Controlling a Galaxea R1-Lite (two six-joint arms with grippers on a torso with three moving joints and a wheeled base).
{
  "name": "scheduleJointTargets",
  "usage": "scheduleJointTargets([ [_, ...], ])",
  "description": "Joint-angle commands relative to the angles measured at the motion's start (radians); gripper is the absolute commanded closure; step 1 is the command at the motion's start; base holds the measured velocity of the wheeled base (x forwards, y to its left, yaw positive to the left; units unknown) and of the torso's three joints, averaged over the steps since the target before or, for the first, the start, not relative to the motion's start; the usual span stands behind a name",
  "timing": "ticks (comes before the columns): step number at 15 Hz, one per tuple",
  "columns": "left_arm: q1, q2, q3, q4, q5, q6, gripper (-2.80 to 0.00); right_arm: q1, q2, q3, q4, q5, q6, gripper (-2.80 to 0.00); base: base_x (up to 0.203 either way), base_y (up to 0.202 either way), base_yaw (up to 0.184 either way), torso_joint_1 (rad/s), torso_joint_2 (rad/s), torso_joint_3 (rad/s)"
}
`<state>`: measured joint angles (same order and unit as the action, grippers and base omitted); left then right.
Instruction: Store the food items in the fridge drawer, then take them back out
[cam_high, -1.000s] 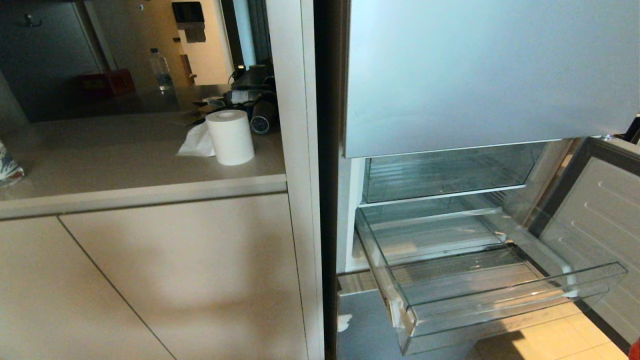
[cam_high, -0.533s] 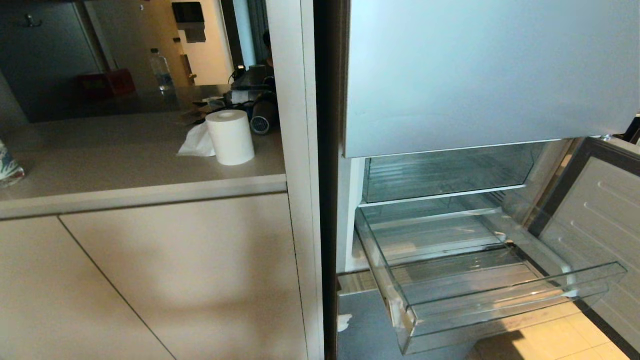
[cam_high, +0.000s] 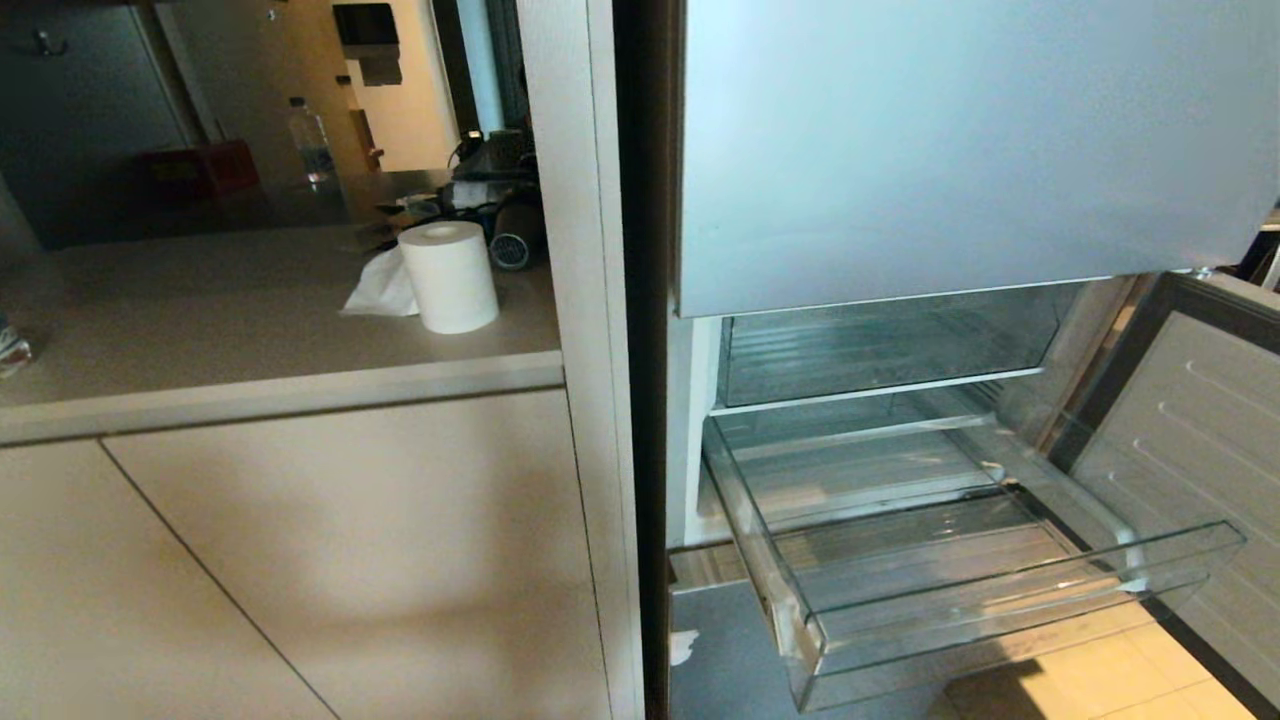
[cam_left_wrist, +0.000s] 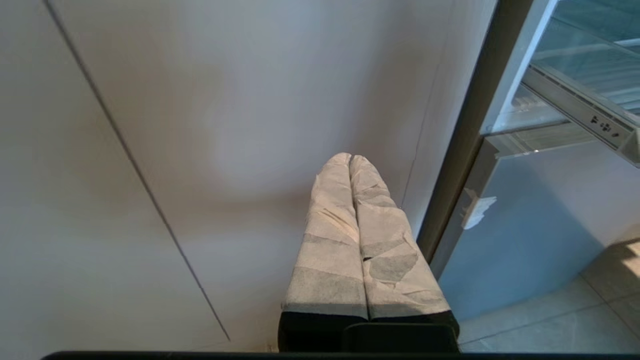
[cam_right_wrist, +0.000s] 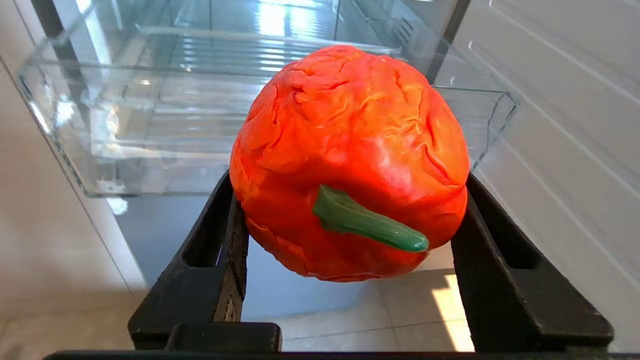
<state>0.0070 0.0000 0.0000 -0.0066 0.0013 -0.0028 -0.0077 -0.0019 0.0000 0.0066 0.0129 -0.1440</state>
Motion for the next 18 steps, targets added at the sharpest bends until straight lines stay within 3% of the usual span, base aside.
scheduleJointTargets([
  [1,-0.001,0.002,0.001,0.000,0.000,0.000,0.00,0.000,0.002,0.000,0.001,0.006,-0.006,0.00,0.002,0.008,-0.082,0.003,0.00,0.002],
  [15,-0.001,0.002,0.000,0.000,0.000,0.000,0.00,0.000,0.002,0.000,0.003,0.000,0.009,0.00,0.001,0.007,-0.172,0.003,0.00,0.003],
  [18,-0.002,0.001,0.000,0.000,0.000,0.000,0.00,0.000,0.008,0.000,0.001,-0.002,0.021,0.00,0.000,0.003,-0.082,0.001,0.00,0.002],
])
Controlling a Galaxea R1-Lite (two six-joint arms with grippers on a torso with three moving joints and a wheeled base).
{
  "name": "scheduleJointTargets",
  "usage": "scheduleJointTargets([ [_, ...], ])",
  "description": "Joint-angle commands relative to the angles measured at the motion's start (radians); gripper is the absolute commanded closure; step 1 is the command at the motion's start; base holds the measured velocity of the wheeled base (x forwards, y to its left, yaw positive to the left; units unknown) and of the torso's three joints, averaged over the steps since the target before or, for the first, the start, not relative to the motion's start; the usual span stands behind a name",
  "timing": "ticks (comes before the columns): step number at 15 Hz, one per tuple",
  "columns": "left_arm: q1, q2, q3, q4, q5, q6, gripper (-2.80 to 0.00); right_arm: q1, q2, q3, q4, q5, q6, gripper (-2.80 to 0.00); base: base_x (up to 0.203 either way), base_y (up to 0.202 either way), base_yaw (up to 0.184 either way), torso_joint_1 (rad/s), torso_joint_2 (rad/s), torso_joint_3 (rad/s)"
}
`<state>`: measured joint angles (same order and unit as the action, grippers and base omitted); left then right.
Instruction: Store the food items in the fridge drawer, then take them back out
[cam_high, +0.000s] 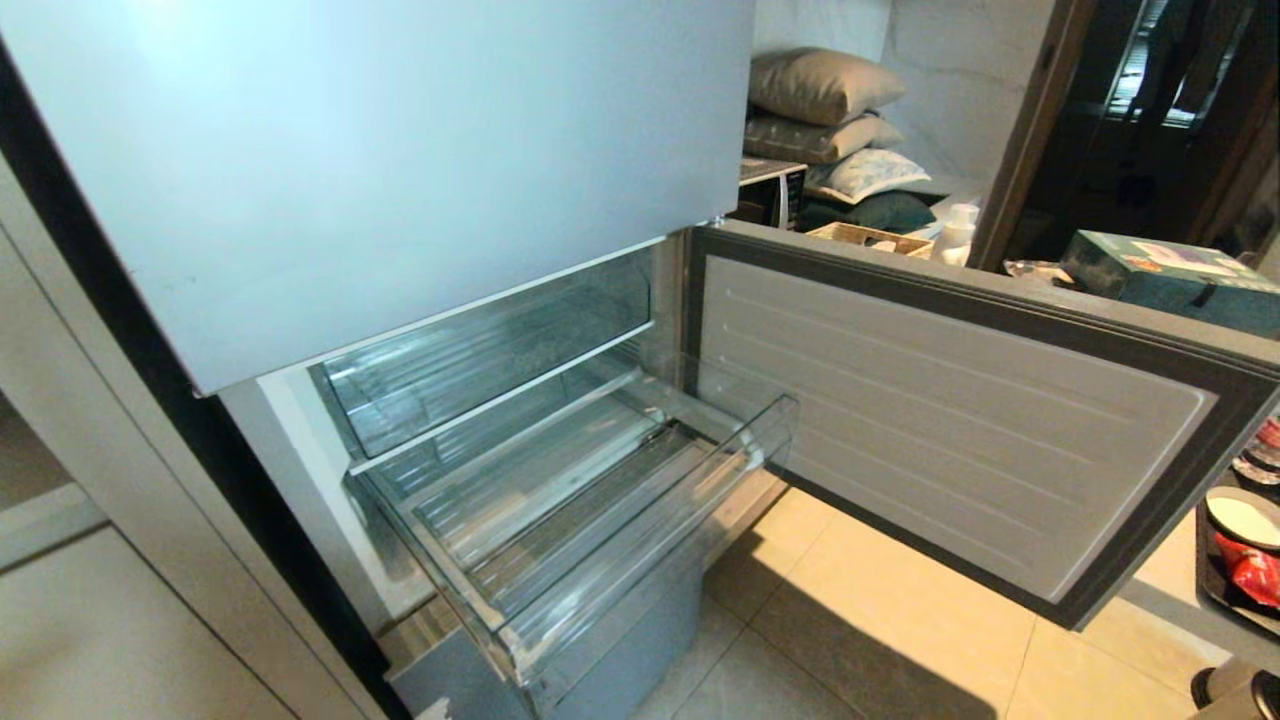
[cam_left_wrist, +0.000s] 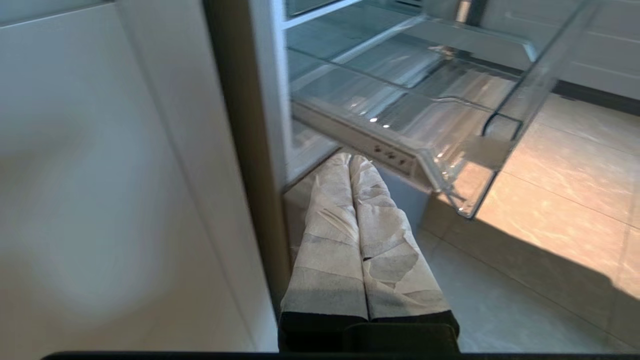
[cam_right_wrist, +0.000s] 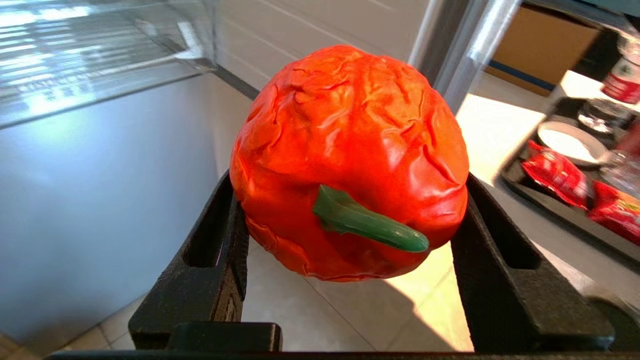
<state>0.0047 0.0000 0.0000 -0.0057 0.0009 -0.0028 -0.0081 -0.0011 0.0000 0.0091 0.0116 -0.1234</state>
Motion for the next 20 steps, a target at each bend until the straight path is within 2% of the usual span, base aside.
scheduleJointTargets([
  [1,0.000,0.002,0.001,0.000,0.001,0.000,0.00,0.000,0.033,-0.007,-0.004,-0.003,0.005,0.00,0.000,0.000,0.000,0.000,0.00,0.000],
  [3,0.001,0.002,0.001,0.000,0.001,0.000,0.00,-0.003,0.133,-0.076,-0.013,-0.046,0.052,0.00,0.000,0.000,0.000,0.000,0.00,0.000],
  [6,0.000,0.002,0.000,0.000,0.001,0.000,0.00,-0.039,0.400,-0.218,-0.018,-0.146,0.172,0.00,0.000,0.000,0.000,0.000,0.00,0.000],
  [9,0.000,0.002,0.000,0.000,0.001,0.000,0.00,-0.175,0.687,-0.308,-0.078,-0.226,0.273,0.00,0.000,0.000,0.000,0.000,0.00,0.000],
  [11,0.001,0.002,0.000,0.000,0.001,0.000,0.00,-0.321,0.882,-0.353,-0.187,-0.216,0.302,0.00,0.000,0.000,0.000,0.000,0.00,0.000],
  [13,0.000,0.002,0.000,0.000,0.001,0.000,0.00,-0.426,1.057,-0.410,-0.295,-0.197,0.318,0.00,0.000,0.000,0.000,0.000,0.00,0.000],
  [18,0.001,0.002,0.000,0.000,0.001,0.000,0.00,-0.604,1.395,-0.585,-0.462,-0.179,0.340,0.00,0.000,0.000,0.000,0.000,0.00,0.000],
  [20,0.000,0.002,0.000,0.000,0.001,0.000,0.00,-0.640,1.465,-0.625,-0.487,-0.176,0.346,0.00,0.000,0.000,0.000,0.000,0.00,0.000],
])
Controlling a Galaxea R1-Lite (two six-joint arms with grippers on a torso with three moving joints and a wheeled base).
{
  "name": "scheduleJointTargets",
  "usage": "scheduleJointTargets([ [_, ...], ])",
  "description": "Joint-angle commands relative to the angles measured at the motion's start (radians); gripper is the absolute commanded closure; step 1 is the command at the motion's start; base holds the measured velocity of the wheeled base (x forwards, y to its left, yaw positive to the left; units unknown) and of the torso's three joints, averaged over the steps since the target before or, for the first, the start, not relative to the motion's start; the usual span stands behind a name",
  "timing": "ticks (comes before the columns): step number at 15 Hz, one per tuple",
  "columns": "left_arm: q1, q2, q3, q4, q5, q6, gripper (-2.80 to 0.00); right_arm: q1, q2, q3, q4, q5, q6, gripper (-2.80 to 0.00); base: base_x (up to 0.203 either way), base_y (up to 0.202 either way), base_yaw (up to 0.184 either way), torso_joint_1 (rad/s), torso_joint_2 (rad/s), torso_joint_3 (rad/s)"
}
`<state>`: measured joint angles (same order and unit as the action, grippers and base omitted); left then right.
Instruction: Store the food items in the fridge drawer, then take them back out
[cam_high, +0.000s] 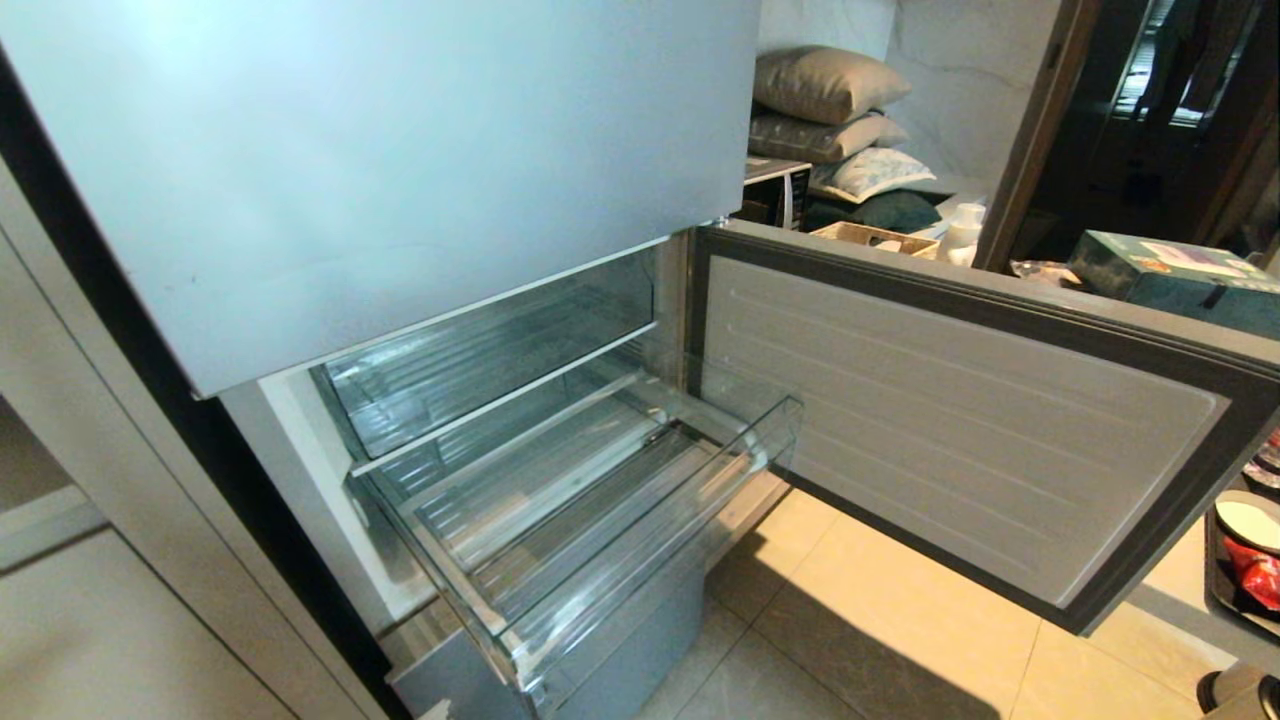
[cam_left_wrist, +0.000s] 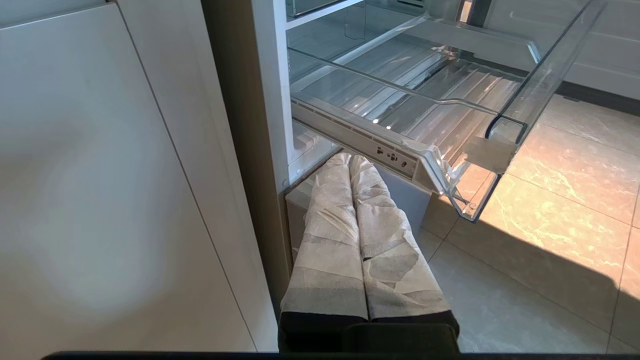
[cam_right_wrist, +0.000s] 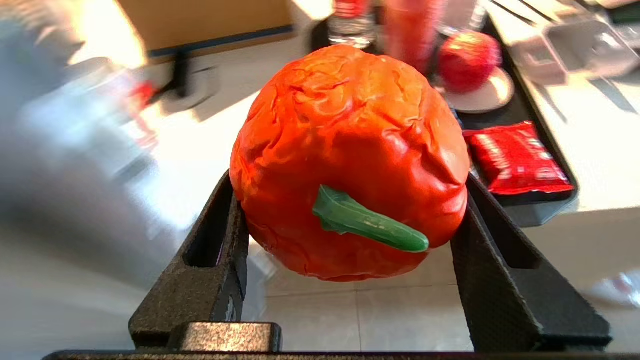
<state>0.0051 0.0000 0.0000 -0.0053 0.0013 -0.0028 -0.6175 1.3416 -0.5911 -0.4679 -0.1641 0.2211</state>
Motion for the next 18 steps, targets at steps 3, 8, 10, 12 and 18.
scheduleJointTargets([
  [3,0.001,0.002,0.000,-0.001,0.000,0.000,0.00,-0.093,0.195,-0.085,-0.019,0.008,0.001,0.00,0.000,0.000,0.000,0.000,0.00,0.000],
  [8,0.001,0.002,0.000,-0.001,0.000,0.000,0.00,-0.189,0.313,-0.162,-0.037,0.089,-0.009,0.00,0.000,0.000,0.000,0.000,0.00,0.000],
  [10,0.001,0.002,0.001,-0.001,0.000,0.000,0.00,-0.213,0.350,-0.158,-0.059,0.149,-0.012,0.00,0.000,0.000,0.000,0.000,0.00,0.000],
  [12,0.000,0.001,0.000,-0.001,0.000,0.000,0.00,-0.217,0.410,-0.167,-0.103,0.160,-0.012,0.00,0.000,0.000,0.000,0.000,0.00,0.000],
  [18,0.000,0.002,0.000,-0.001,0.000,0.000,0.00,-0.219,0.660,-0.383,-0.138,0.223,-0.027,0.00,0.000,0.000,0.000,0.000,0.00,0.000],
])
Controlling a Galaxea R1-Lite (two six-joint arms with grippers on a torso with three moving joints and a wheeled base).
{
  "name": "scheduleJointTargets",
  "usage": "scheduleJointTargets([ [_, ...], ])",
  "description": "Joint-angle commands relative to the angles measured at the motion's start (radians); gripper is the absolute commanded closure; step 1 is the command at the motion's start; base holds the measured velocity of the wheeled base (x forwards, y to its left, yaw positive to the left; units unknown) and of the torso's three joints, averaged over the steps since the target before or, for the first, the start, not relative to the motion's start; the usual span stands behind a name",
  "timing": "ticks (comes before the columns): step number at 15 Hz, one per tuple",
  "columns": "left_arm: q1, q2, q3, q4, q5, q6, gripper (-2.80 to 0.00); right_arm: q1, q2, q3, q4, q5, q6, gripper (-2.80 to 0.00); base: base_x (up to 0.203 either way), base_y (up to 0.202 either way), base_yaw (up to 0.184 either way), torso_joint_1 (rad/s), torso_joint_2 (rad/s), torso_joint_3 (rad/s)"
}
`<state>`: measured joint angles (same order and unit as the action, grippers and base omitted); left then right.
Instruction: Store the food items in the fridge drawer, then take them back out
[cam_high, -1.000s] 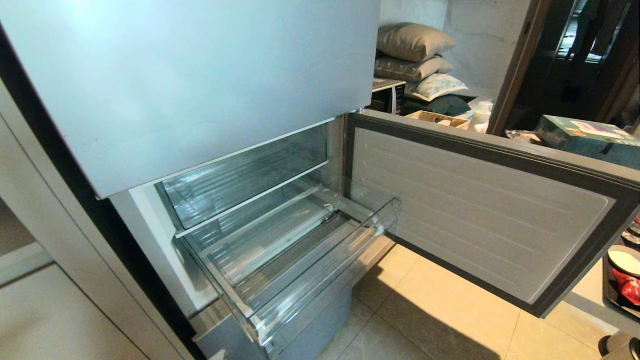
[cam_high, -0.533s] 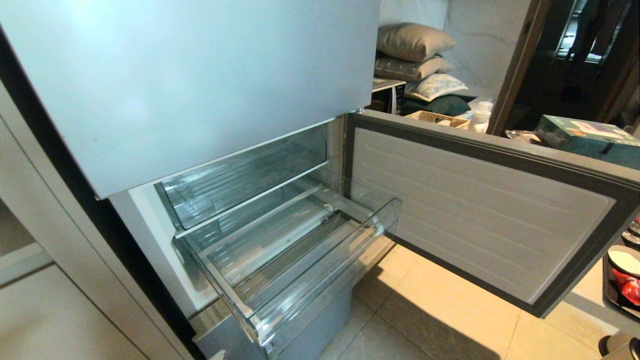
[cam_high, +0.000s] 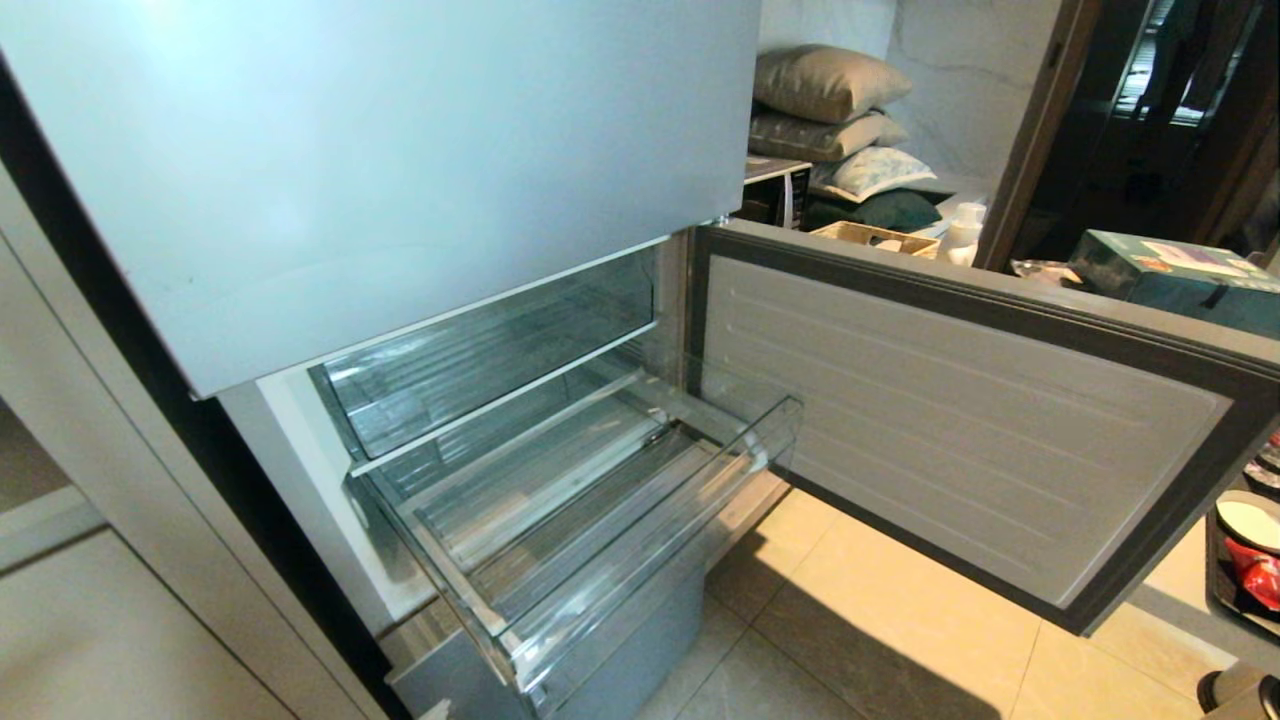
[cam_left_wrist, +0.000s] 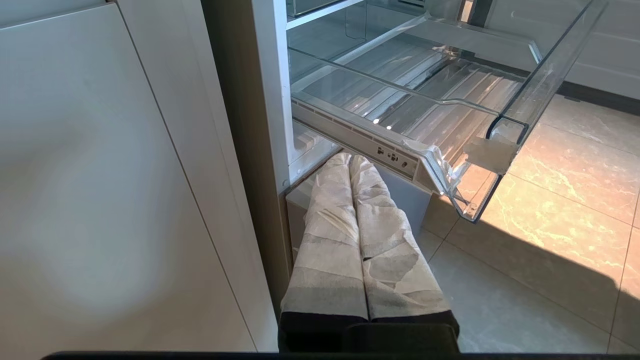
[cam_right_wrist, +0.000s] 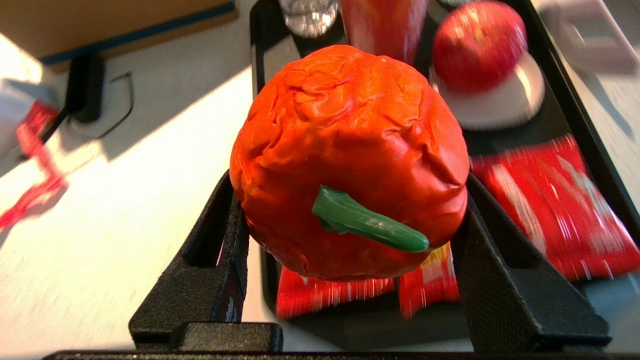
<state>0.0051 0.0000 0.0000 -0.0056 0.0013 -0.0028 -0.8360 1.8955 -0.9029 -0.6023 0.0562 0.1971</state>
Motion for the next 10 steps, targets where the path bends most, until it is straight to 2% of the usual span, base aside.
scheduleJointTargets([
  [1,0.001,0.002,0.000,-0.001,0.000,0.000,0.00,0.000,0.141,-0.119,-0.003,0.004,-0.010,0.00,0.000,0.000,0.000,0.000,0.00,0.000],
  [3,-0.001,0.002,0.000,-0.001,0.000,0.000,0.00,-0.002,0.203,-0.197,-0.003,0.009,-0.036,0.00,0.000,0.000,0.000,0.000,0.00,0.000],
  [5,0.001,0.002,0.000,-0.001,0.000,0.000,0.00,-0.011,0.251,-0.237,-0.009,0.071,-0.116,0.00,0.000,0.000,0.000,0.000,0.00,0.000],
  [7,0.000,0.000,0.000,-0.001,0.000,0.000,0.00,-0.012,0.285,-0.262,-0.017,0.119,-0.129,0.00,0.000,0.000,0.000,0.000,0.00,0.000],
  [10,0.001,0.002,0.000,-0.001,0.000,0.000,0.00,-0.002,0.352,-0.276,-0.101,0.192,-0.133,0.00,0.000,0.000,0.000,0.000,0.00,0.000],
])
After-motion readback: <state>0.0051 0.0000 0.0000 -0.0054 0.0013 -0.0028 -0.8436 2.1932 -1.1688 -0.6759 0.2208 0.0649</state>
